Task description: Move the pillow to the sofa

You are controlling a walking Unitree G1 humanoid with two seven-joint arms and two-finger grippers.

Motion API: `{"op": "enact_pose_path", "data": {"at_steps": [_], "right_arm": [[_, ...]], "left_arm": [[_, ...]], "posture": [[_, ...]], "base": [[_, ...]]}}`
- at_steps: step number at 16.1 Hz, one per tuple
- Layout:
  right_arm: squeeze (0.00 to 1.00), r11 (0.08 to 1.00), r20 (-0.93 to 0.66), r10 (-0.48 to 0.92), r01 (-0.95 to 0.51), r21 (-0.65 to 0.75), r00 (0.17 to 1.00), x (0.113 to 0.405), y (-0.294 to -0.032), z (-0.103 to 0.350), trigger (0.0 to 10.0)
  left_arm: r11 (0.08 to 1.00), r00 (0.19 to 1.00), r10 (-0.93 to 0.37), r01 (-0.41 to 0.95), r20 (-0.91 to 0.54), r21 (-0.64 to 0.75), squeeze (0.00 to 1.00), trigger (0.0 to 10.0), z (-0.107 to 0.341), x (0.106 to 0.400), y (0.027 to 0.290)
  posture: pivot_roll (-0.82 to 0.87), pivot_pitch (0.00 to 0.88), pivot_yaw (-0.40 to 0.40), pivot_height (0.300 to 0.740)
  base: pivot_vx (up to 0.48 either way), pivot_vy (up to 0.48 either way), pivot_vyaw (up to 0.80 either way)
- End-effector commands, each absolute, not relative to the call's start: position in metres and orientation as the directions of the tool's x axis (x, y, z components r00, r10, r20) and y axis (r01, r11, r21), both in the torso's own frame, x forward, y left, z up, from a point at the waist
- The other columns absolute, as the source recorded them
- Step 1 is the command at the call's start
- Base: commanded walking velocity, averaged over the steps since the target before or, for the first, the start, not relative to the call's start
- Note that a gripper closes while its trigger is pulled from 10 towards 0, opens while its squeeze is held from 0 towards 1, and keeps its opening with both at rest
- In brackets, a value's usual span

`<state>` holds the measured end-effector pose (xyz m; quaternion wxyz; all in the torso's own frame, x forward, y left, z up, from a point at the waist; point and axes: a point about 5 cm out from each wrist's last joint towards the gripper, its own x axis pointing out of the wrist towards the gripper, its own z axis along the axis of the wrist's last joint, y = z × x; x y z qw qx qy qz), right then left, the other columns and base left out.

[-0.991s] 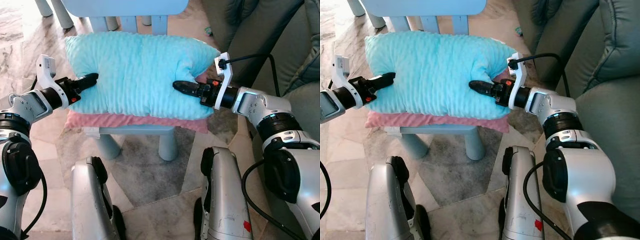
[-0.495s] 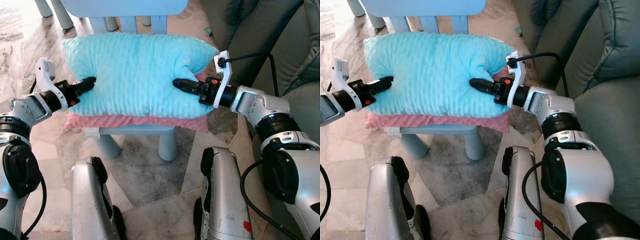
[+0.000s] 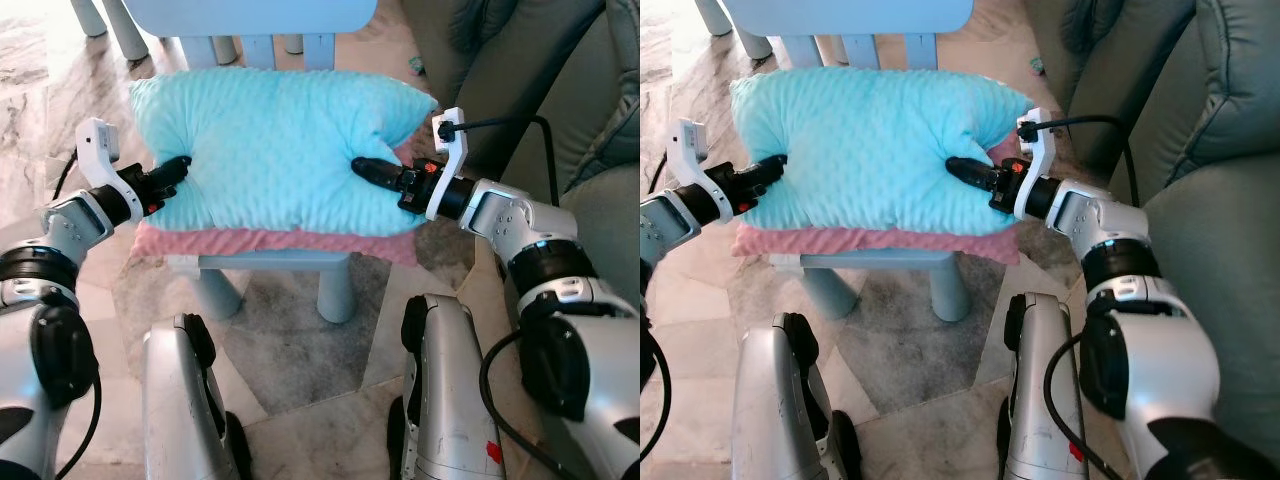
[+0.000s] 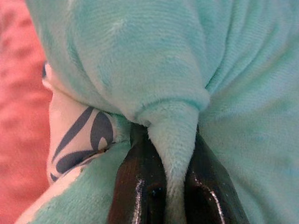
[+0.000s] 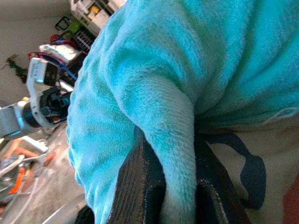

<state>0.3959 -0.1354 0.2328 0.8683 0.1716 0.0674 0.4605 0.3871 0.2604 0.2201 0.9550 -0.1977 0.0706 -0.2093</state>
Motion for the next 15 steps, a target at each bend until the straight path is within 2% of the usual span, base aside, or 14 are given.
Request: {"op": "enact_pose_path", "data": {"at_steps": [1, 3, 6, 7, 9, 10, 12, 14, 15], "right_arm": [[0.00, 0.532, 0.057, 0.809, -0.771, 0.349, 0.584, 0.395, -0.133, 0.231, 0.0], [0.00, 0.553, 0.084, 0.785, -0.756, 0.349, 0.613, 0.394, -0.134, 0.232, 0.0], [0.00, 0.622, 0.144, 0.712, -0.712, 0.326, 0.687, 0.386, -0.134, 0.228, 0.0], [0.00, 0.636, 0.155, 0.695, -0.700, 0.325, 0.702, 0.386, -0.134, 0.227, 0.0], [0.00, 0.687, 0.198, 0.641, -0.669, 0.284, 0.742, 0.379, -0.134, 0.227, 0.0], [0.00, 0.693, 0.203, 0.635, -0.666, 0.278, 0.745, 0.379, -0.134, 0.227, 0.0], [0.00, 0.747, 0.225, 0.612, -0.647, 0.153, 0.759, 0.370, -0.131, 0.229, 0.0], [0.00, 0.796, 0.258, 0.557, -0.596, 0.102, 0.789, 0.360, -0.133, 0.232, 0.0], [0.00, 0.806, 0.264, 0.547, -0.585, 0.090, 0.794, 0.357, -0.133, 0.232, 0.0]], "left_arm": [[0.859, 0.912, -0.402, 0.344, -0.082, -0.379, 0.00, 0.0, 0.208, 0.385, 0.261], [0.876, 0.922, -0.382, 0.340, -0.059, -0.342, 0.00, 0.0, 0.205, 0.385, 0.260], [0.926, 0.964, -0.265, 0.262, 0.026, -0.271, 0.00, 0.0, 0.191, 0.378, 0.260], [0.927, 0.967, -0.249, 0.253, 0.050, -0.275, 0.00, 0.0, 0.189, 0.377, 0.258], [0.907, 0.976, -0.124, 0.184, 0.178, -0.379, 0.00, 0.0, 0.184, 0.369, 0.253], [0.910, 0.975, -0.118, 0.183, 0.189, -0.373, 0.00, 0.0, 0.184, 0.368, 0.252], [0.932, 0.961, -0.057, 0.149, 0.272, -0.331, 0.00, 0.0, 0.185, 0.358, 0.247], [0.953, 0.938, 0.026, 0.081, 0.345, -0.292, 0.00, 0.0, 0.192, 0.345, 0.240], [0.959, 0.931, 0.027, 0.079, 0.363, -0.272, 0.00, 0.0, 0.195, 0.342, 0.238]], "posture": [[-0.04, 0.221, 0.021, 0.375], [-0.04, 0.202, 0.021, 0.375], [-0.03, 0.151, 0.027, 0.375], [-0.03, 0.141, 0.026, 0.375], [-0.03, 0.104, 0.025, 0.375], [-0.03, 0.104, 0.025, 0.375], [-0.04, 0.067, 0.030, 0.375], [-0.04, 0.046, 0.031, 0.375], [-0.04, 0.040, 0.031, 0.375]], "base": [[0.000, 0.000, 0.00], [0.000, 0.000, 0.00], [0.000, 0.000, 0.00], [0.000, 0.000, 0.00], [0.000, 0.000, 0.00], [0.000, 0.000, 0.00], [0.000, 0.000, 0.00], [0.000, 0.000, 0.00], [0.000, 0.000, 0.00]]}}
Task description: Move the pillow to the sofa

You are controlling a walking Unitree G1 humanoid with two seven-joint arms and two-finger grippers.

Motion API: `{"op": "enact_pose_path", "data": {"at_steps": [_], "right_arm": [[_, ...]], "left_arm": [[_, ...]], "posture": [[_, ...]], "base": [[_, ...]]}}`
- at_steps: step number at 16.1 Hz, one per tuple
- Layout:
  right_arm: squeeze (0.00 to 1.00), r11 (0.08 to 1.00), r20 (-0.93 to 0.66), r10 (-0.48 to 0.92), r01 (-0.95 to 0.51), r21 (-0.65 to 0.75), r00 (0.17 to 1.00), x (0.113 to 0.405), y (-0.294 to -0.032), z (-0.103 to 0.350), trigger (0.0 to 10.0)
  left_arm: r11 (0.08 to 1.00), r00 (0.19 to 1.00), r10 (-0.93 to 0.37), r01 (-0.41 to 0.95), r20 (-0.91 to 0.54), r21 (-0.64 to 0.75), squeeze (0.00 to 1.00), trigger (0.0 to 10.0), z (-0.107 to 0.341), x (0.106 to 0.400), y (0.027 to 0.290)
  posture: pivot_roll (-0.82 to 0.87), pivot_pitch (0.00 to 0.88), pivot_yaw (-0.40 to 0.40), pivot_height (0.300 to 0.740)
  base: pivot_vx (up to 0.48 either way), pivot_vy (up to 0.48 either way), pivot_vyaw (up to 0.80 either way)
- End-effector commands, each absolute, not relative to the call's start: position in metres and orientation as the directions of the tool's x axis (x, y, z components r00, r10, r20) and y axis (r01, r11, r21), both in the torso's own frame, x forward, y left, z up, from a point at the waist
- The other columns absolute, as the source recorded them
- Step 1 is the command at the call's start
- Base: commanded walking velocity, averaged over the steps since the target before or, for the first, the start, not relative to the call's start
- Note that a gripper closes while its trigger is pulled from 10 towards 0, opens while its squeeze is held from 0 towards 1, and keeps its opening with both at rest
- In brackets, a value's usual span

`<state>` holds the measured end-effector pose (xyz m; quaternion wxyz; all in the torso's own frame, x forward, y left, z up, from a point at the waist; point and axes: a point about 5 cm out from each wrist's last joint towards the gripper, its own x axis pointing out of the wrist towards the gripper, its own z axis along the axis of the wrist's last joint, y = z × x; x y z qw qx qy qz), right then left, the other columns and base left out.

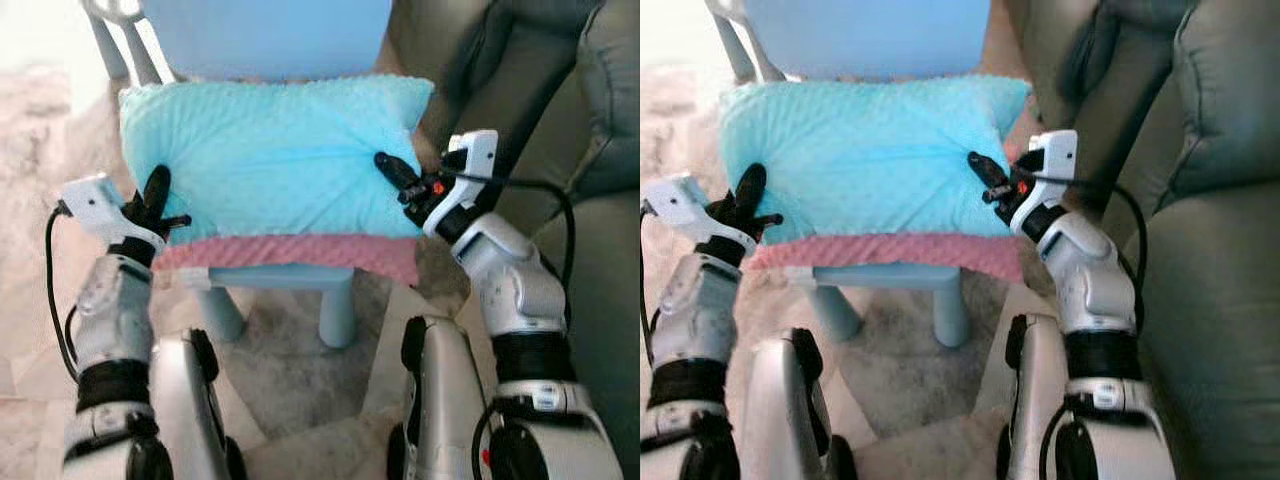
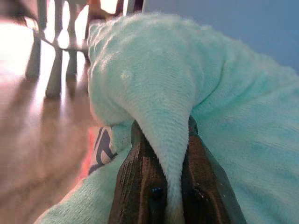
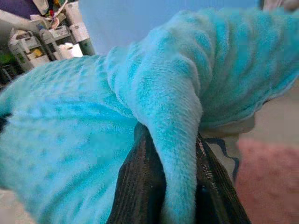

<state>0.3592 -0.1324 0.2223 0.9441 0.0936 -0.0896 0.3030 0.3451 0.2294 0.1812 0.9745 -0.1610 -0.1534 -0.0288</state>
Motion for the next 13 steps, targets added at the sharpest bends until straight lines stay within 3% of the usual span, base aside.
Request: {"op": "enact_pose_path", "data": {"at_steps": [1, 4, 5, 9, 13], "right_arm": [[0.00, 0.816, 0.272, 0.535, -0.573, 0.080, 0.800, 0.354, -0.132, 0.232, 0.0], [0.00, 0.877, 0.292, 0.452, -0.480, 0.029, 0.843, 0.344, -0.132, 0.227, 0.0], [0.00, 0.905, 0.302, 0.409, -0.426, -0.011, 0.861, 0.337, -0.131, 0.223, 0.0], [0.00, 0.962, 0.308, 0.270, -0.270, -0.046, 0.912, 0.324, -0.135, 0.209, 0.0], [0.00, 0.984, 0.232, 0.176, -0.166, -0.064, 0.957, 0.310, -0.141, 0.178, 0.0]], "left_arm": [[0.965, 0.922, 0.026, 0.077, 0.386, -0.251, 0.00, 0.0, 0.198, 0.339, 0.235], [0.982, 0.915, 0.070, 0.007, 0.398, -0.189, 0.00, 0.0, 0.198, 0.329, 0.225], [0.994, 0.901, 0.085, -0.044, 0.425, -0.105, 0.00, 0.0, 0.197, 0.318, 0.214], [0.992, 0.925, 0.055, -0.009, 0.375, -0.123, 0.00, 0.0, 0.175, 0.311, 0.190], [0.993, 0.934, 0.054, -0.014, 0.353, -0.114, 0.00, 0.0, 0.169, 0.307, 0.184]], "posture": [[-0.04, 0.038, 0.031, 0.375], [-0.05, 0.015, 0.032, 0.375], [-0.06, 0.004, 0.034, 0.375], [-0.06, 0.000, 0.035, 0.375], [-0.06, 0.000, 0.043, 0.375]], "base": [[0.000, 0.000, 0.00], [0.000, 0.000, 0.00], [0.000, 0.000, 0.00], [0.000, 0.000, 0.00], [0.000, 0.000, 0.00]]}}
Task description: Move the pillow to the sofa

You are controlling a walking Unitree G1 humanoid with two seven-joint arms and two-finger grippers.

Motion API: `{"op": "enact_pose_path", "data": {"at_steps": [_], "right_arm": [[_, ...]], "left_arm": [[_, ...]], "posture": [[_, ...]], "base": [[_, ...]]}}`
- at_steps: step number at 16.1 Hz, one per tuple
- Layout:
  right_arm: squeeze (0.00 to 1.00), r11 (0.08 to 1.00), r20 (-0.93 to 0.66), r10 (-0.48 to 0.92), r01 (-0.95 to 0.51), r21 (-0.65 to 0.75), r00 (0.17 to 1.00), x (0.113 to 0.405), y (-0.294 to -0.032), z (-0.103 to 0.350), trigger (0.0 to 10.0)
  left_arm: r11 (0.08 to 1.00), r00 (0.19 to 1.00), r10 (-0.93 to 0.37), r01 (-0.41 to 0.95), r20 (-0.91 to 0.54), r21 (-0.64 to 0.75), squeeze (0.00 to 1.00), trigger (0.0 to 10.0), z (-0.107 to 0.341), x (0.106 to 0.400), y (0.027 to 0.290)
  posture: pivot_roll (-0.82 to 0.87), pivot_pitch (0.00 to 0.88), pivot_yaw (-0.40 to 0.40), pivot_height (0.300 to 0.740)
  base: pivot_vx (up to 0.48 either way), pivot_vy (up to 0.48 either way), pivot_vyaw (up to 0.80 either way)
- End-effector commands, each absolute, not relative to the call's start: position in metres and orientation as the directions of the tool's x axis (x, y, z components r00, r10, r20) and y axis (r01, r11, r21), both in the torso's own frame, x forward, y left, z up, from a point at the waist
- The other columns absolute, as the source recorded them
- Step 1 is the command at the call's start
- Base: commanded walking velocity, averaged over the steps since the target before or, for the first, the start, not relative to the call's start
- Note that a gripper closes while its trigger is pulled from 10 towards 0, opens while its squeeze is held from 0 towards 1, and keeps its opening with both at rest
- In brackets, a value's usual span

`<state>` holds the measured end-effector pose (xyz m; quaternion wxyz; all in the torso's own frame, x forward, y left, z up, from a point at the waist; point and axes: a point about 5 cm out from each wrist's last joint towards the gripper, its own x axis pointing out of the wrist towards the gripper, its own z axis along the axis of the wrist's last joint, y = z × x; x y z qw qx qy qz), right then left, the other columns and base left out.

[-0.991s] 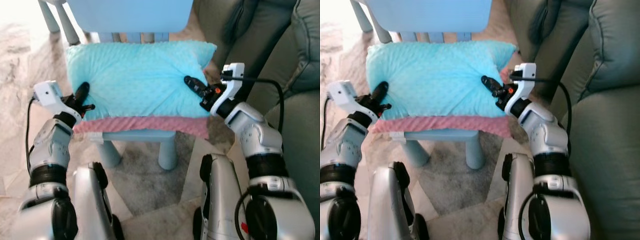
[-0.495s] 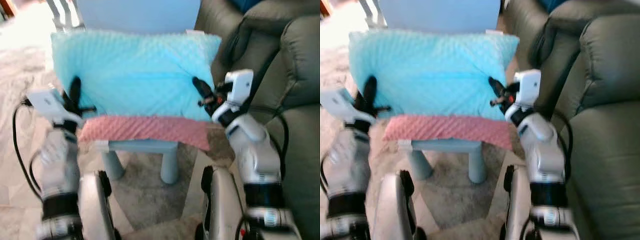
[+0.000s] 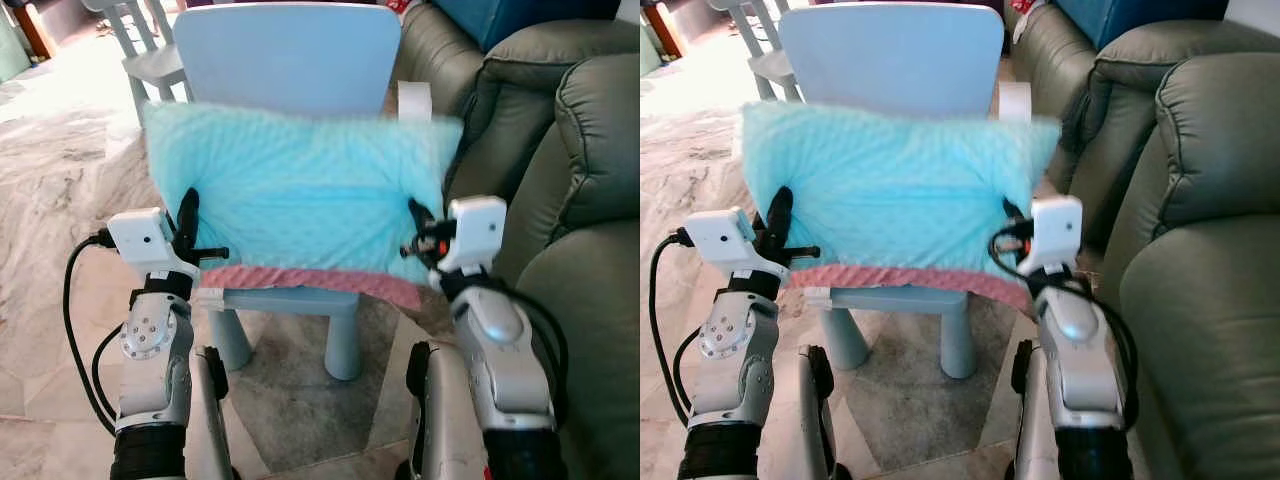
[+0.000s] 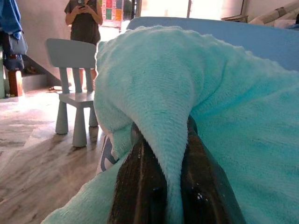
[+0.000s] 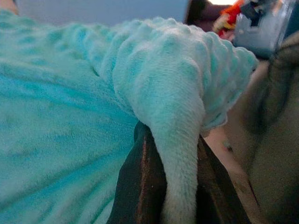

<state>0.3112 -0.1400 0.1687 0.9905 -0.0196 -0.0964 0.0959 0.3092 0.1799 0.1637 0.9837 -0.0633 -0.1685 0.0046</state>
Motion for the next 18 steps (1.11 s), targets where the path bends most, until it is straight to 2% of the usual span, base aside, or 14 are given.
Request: {"op": "enact_pose_path", "data": {"at_steps": [1, 18], "right_arm": [[0.00, 0.987, 0.224, 0.159, -0.150, -0.057, 0.962, 0.308, -0.143, 0.175, 0.0], [0.00, 0.994, 0.258, 0.111, -0.106, -0.033, 0.960, 0.310, -0.146, 0.184, 0.0]], "left_arm": [[0.994, 0.936, 0.053, -0.014, 0.349, -0.113, 0.00, 0.0, 0.168, 0.306, 0.185], [0.993, 0.942, 0.004, 0.035, 0.335, -0.111, 0.00, 0.0, 0.167, 0.311, 0.175]], "posture": [[-0.07, 0.000, 0.045, 0.375], [-0.09, 0.000, 0.061, 0.375]], "base": [[0.000, 0.000, 0.00], [0.000, 0.000, 0.00]]}}
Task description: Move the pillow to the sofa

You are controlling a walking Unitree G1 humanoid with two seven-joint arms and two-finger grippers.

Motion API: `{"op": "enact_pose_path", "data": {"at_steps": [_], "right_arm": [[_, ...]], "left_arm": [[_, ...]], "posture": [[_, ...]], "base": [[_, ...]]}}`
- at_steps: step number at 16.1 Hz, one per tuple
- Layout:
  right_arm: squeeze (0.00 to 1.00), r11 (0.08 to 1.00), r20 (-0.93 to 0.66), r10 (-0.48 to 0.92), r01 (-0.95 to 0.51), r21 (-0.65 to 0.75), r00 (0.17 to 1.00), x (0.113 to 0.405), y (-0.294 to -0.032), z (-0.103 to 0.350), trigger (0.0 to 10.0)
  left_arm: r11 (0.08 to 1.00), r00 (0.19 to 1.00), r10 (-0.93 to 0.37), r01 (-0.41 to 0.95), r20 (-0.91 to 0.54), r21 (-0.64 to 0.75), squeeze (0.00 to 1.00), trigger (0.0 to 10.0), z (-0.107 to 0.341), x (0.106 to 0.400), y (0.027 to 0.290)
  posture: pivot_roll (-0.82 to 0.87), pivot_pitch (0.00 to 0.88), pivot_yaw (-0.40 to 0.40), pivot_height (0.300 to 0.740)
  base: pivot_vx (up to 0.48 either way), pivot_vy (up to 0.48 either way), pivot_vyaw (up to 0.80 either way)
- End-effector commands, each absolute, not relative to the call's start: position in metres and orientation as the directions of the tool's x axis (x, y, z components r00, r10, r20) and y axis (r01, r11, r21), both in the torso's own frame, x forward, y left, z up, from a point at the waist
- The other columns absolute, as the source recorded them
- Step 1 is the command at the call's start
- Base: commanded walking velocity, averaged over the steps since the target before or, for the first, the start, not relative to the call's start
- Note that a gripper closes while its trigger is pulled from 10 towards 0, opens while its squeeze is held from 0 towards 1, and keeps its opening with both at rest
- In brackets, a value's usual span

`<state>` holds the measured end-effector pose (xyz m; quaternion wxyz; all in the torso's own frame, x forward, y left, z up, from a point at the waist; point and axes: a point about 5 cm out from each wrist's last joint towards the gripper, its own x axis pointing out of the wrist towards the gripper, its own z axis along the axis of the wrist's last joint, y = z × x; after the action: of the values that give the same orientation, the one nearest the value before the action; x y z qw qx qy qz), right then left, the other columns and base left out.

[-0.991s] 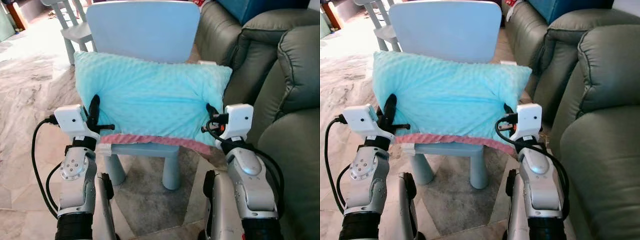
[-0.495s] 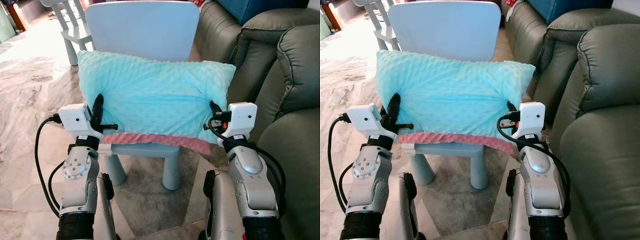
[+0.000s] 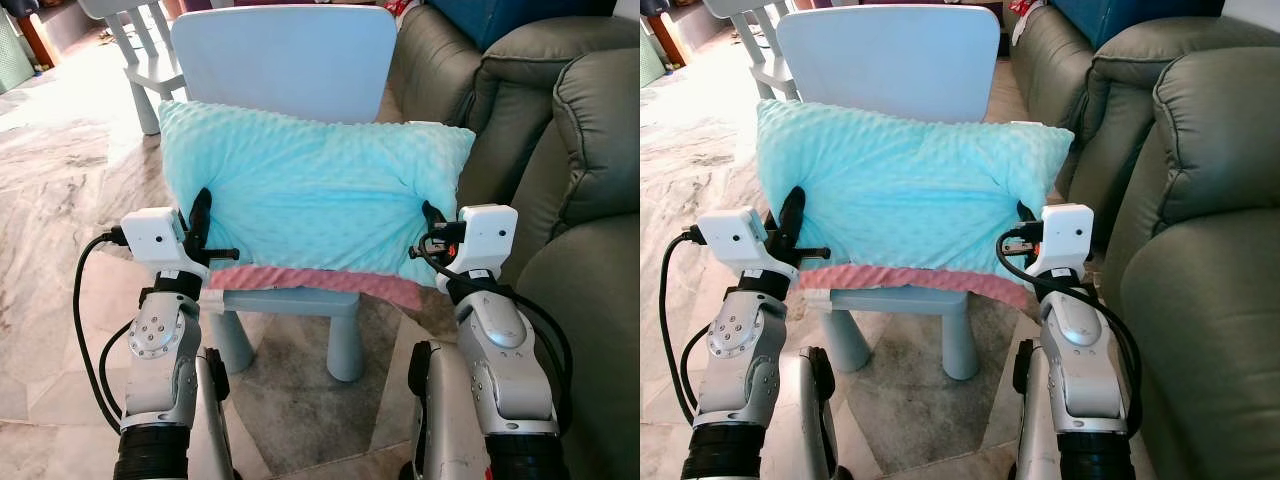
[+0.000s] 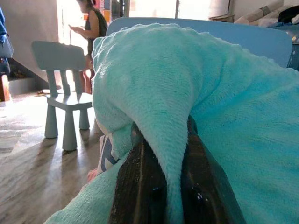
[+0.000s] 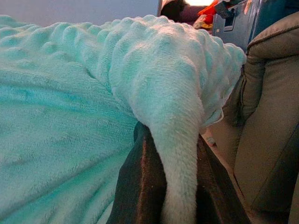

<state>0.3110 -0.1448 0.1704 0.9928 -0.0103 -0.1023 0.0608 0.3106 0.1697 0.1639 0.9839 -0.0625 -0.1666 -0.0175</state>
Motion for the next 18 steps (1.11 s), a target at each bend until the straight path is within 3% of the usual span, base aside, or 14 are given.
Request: {"op": "enact_pose_path", "data": {"at_steps": [1, 8, 18], "right_arm": [[0.00, 0.994, 0.258, 0.112, -0.108, -0.031, 0.960, 0.3099, -0.1456, 0.1839, 0.0], [0.00, 0.993, 0.258, 0.115, -0.112, -0.025, 0.959, 0.3100, -0.1461, 0.1837, 0.0], [0.00, 0.993, 0.256, 0.121, -0.119, -0.023, 0.959, 0.3096, -0.1468, 0.1834, 0.0]], "left_arm": [[0.993, 0.942, 0.004, 0.035, 0.335, -0.110, 0.00, 0.0, 0.1665, 0.3114, 0.1745], [0.993, 0.943, 0.001, 0.038, 0.332, -0.111, 0.00, 0.0, 0.1663, 0.3114, 0.1734], [0.993, 0.946, 0.000, 0.039, 0.325, -0.114, 0.00, 0.0, 0.1646, 0.3117, 0.1717]], "posture": [[-0.08, 0.000, 0.061, 0.375], [-0.09, 0.000, 0.062, 0.384], [-0.09, 0.000, 0.059, 0.463]], "base": [[0.000, 0.000, 0.00], [0.000, 0.000, 0.00], [0.000, 0.000, 0.00]]}}
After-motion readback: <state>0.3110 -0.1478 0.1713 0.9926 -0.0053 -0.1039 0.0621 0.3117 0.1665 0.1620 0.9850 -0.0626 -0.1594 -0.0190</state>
